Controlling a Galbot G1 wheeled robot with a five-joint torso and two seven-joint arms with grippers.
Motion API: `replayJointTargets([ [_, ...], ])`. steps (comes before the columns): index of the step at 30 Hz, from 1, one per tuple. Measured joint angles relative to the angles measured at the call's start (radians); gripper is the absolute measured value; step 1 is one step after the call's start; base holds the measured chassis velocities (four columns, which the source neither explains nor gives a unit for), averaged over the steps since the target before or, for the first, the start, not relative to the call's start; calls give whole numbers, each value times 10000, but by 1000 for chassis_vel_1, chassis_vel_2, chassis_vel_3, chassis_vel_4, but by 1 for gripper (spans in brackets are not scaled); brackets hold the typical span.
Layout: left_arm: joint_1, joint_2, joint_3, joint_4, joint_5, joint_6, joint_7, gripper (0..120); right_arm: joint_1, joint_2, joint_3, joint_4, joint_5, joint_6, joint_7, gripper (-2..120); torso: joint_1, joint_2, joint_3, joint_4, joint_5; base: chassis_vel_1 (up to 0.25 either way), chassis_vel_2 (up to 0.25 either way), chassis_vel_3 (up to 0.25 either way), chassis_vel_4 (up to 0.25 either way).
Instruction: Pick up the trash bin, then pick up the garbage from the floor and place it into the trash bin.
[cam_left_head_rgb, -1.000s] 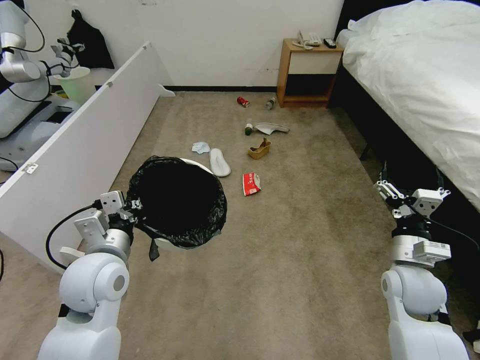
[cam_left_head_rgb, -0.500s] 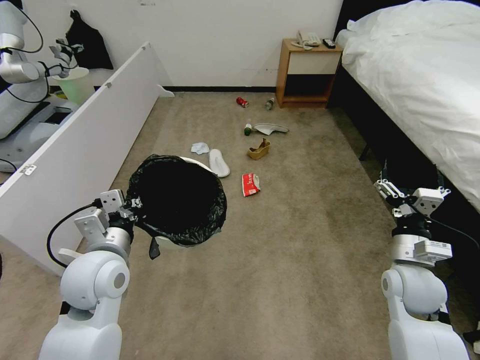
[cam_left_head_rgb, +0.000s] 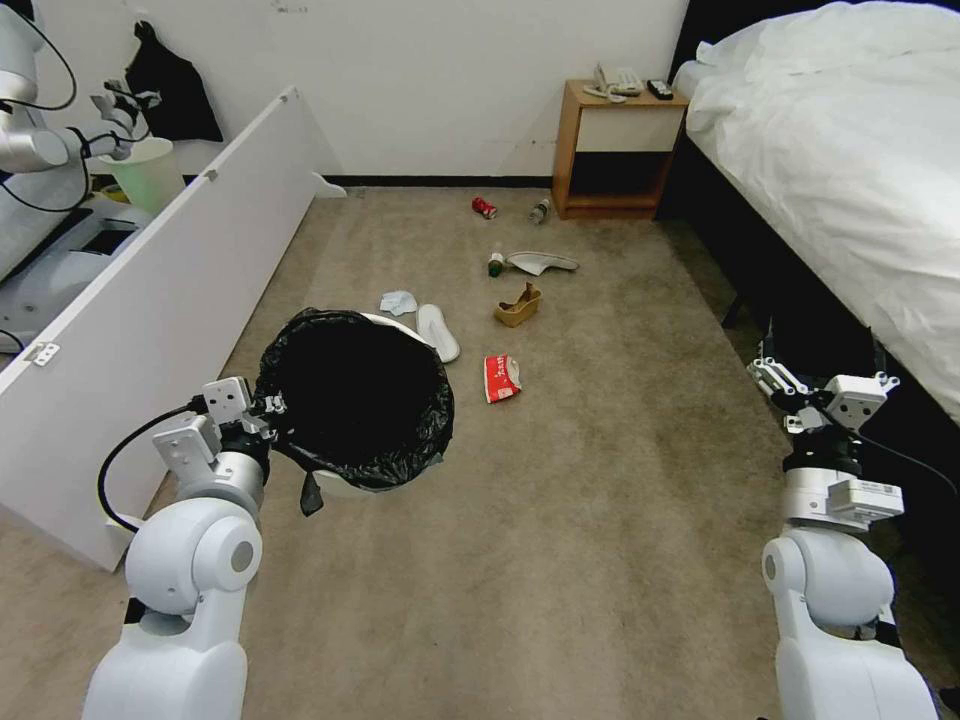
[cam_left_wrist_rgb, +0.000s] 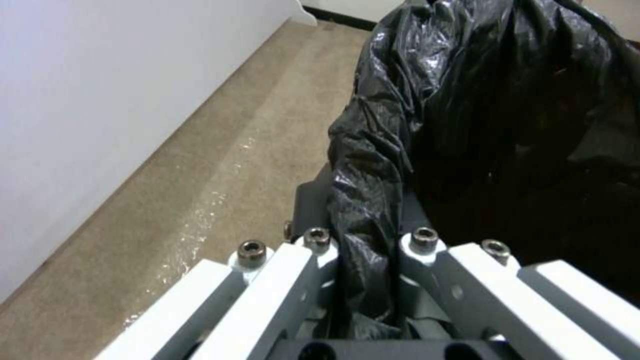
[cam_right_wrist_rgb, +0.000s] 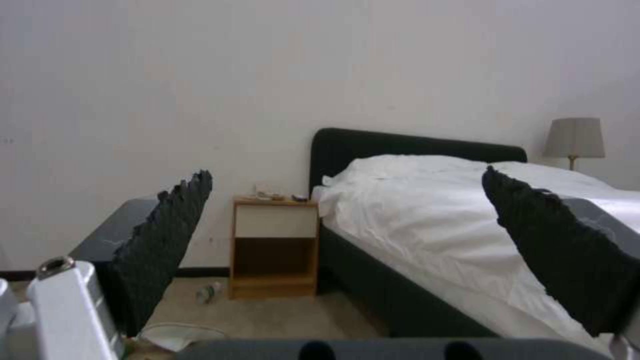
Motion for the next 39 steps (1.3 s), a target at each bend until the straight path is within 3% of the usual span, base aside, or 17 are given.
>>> replayJointTargets([
  [39, 29, 0, 37, 55, 18, -40, 25, 4, -22, 3, 18, 6, 14, 23, -132, 100, 0, 0, 0, 0, 2, -63, 66, 65, -61],
])
